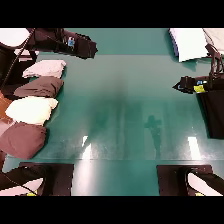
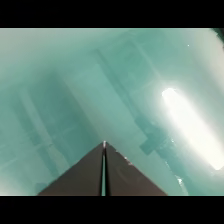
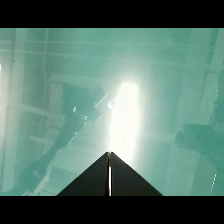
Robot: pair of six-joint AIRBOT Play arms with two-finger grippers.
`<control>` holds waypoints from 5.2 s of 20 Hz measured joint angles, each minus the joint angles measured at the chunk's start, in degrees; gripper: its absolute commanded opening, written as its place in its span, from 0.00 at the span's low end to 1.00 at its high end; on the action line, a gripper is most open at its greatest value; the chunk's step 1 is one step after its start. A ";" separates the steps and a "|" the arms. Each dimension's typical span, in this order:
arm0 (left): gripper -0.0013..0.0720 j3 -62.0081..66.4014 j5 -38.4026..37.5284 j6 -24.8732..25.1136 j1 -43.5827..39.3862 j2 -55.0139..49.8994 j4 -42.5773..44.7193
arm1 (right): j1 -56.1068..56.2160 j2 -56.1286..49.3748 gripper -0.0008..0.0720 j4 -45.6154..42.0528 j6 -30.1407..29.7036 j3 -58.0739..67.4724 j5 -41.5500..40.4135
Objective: Fold the shirts.
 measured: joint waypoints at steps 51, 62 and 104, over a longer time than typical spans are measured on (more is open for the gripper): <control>0.05 19.08 -0.70 -5.11 19.43 -5.46 25.64 | 0.09 6.19 0.03 4.31 0.07 8.68 -5.79; 0.86 0.66 -5.75 -3.10 -14.27 -2.56 16.76 | 0.07 6.99 0.03 4.37 0.00 26.56 -0.46; 0.05 -12.72 5.62 7.61 10.05 -18.47 -13.86 | 12.70 -19.89 0.03 15.74 -3.10 -13.11 -9.38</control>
